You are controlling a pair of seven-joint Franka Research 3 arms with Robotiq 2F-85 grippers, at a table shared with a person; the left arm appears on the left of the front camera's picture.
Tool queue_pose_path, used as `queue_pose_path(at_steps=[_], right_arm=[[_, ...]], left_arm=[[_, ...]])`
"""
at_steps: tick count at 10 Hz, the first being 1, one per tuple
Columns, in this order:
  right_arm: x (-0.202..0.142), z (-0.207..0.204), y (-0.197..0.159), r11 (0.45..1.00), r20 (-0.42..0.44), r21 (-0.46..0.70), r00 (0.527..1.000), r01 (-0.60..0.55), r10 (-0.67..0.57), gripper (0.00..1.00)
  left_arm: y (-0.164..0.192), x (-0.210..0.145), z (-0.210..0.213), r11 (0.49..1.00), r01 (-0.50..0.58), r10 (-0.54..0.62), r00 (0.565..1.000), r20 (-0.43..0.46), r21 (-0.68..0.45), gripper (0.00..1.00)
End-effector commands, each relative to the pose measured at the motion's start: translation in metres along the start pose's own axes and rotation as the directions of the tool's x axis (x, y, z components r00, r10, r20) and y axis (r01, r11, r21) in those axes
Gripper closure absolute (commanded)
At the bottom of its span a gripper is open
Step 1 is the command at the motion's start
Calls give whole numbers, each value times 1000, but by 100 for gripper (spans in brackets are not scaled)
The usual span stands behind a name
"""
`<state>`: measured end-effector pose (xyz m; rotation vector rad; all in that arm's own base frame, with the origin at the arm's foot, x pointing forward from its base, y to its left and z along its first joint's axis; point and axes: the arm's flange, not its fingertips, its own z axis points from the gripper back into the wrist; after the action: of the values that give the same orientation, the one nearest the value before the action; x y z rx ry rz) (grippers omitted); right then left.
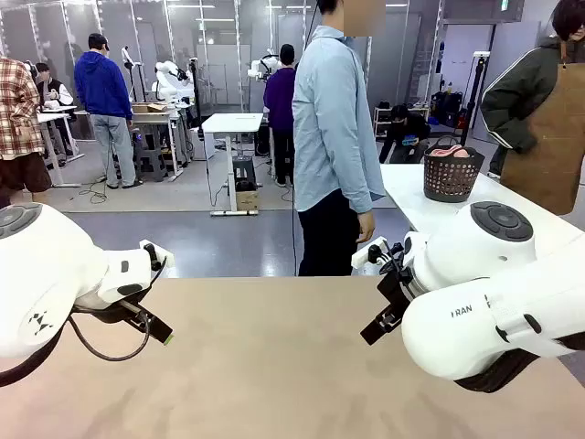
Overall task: Fold the towel.
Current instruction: Grab the top end of the 100 cm Hotel Towel extended by the human.
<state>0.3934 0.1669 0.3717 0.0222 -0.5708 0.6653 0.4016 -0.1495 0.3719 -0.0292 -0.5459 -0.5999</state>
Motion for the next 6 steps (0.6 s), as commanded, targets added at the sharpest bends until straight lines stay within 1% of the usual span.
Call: queue_pose_path(at_steps=[1, 6], right_arm=[[0, 0, 0, 1000, 0, 0, 1000, 0, 0, 0], [0, 0, 0, 1000, 0, 0, 1000, 0, 0, 0]], left_arm=[[0, 0, 0, 1000, 0, 0, 1000, 0, 0, 0], [0, 0, 0, 1000, 0, 0, 1000, 0, 0, 0]])
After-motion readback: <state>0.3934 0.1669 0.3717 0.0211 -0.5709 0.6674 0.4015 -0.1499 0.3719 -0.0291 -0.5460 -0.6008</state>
